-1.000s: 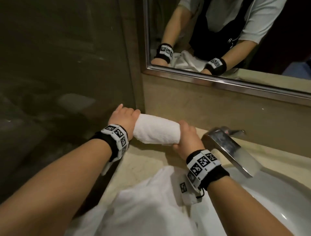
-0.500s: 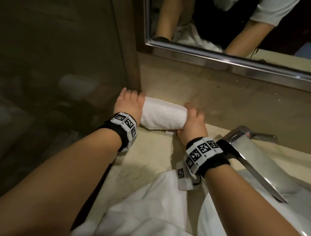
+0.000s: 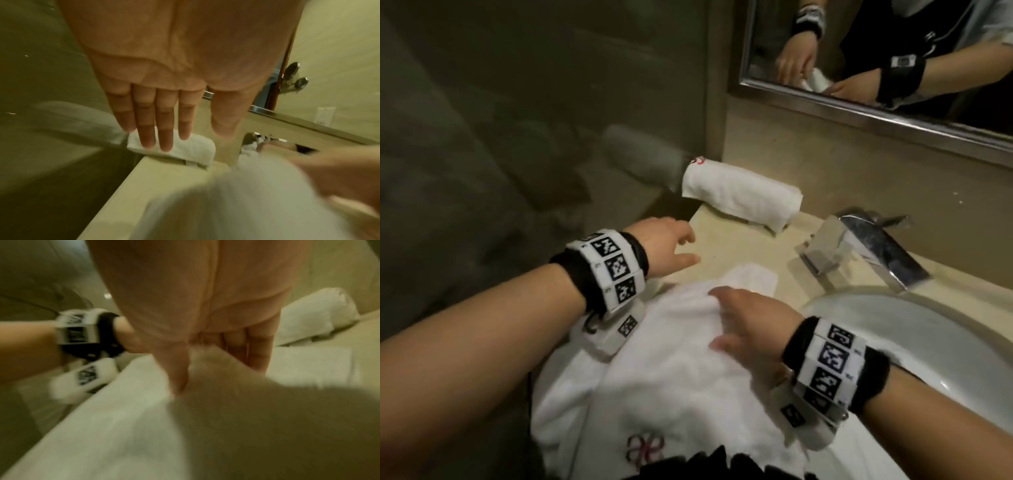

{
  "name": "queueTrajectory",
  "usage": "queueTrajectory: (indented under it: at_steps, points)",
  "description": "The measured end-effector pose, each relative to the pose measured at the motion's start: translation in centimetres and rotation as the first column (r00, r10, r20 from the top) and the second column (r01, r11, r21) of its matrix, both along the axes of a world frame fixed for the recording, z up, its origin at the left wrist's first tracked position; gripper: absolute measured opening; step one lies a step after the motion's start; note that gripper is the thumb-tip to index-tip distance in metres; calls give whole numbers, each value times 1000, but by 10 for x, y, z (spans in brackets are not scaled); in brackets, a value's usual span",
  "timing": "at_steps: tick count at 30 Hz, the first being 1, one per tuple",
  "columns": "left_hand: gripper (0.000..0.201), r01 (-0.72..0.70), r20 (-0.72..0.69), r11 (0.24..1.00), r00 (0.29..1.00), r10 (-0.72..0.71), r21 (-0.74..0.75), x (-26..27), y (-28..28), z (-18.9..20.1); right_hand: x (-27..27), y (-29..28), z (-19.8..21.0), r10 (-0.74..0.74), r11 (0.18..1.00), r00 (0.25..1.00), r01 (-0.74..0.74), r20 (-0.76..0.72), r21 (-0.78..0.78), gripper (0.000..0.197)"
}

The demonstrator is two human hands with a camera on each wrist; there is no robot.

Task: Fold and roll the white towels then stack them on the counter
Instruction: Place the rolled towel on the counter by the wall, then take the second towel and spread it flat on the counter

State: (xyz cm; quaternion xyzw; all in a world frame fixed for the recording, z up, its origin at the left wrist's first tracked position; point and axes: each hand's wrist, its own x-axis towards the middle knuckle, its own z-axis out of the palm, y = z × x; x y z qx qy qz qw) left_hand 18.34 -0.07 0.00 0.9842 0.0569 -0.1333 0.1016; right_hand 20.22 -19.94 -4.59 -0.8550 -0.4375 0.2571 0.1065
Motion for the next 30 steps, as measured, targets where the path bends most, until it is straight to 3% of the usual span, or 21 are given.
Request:
queueTrajectory:
  at_steps: [3, 6, 9, 12, 15, 18, 20, 21, 24, 25, 27, 30]
  points:
    - [59, -43, -188, 999, 981, 38, -25, -71, -10, -7, -16, -1, 3, -86, 989, 994, 77, 64, 128, 26]
    - [73, -179, -226, 967, 964, 136, -179, -119, -17, -13, -19, -7, 36, -75, 929, 996, 49, 56, 366, 18]
    - [67, -326, -115, 889, 946, 305, -323, -137, -31, -9, -26, -15, 71, -50, 862, 988, -30, 144, 505, 17]
    - [32, -286, 70, 862, 936, 344, -418, -140, -48, 7, -32, -30, 89, -148, 832, 963, -3, 227, 555, 19]
    - [9, -197, 180, 856, 932, 315, -477, -142, -63, 34, -37, -57, 96, -246, 852, 920, 56, 305, 521, 24]
    - [17, -95, 220, 902, 954, 203, -421, -141, -80, 59, -46, -80, 103, -314, 827, 874, 61, 370, 558, 19]
    - [24, -64, 240, 900, 953, 183, -430, -140, -85, 68, -51, -85, 107, -285, 819, 885, 26, 368, 573, 18]
    - [25, -53, 255, 880, 947, 194, -472, -141, -89, 73, -55, -88, 109, -254, 802, 914, 17, 315, 598, 20]
    - [16, 80, 311, 689, 925, 218, -720, -140, -103, 97, -65, -91, 118, -135, 760, 991, 108, -7, 641, 77]
    - [15, 147, 340, 634, 920, 194, -760, -136, -110, 107, -68, -89, 119, -110, 746, 986, 165, -125, 645, 85]
    - [15, 245, 414, 631, 901, 133, -736, -127, -126, 127, -75, -88, 125, -95, 655, 940, 306, -327, 691, 69]
    - [23, 272, 489, 684, 861, 141, -677, -116, -141, 148, -75, -100, 145, -133, 391, 846, 523, -516, 757, 32]
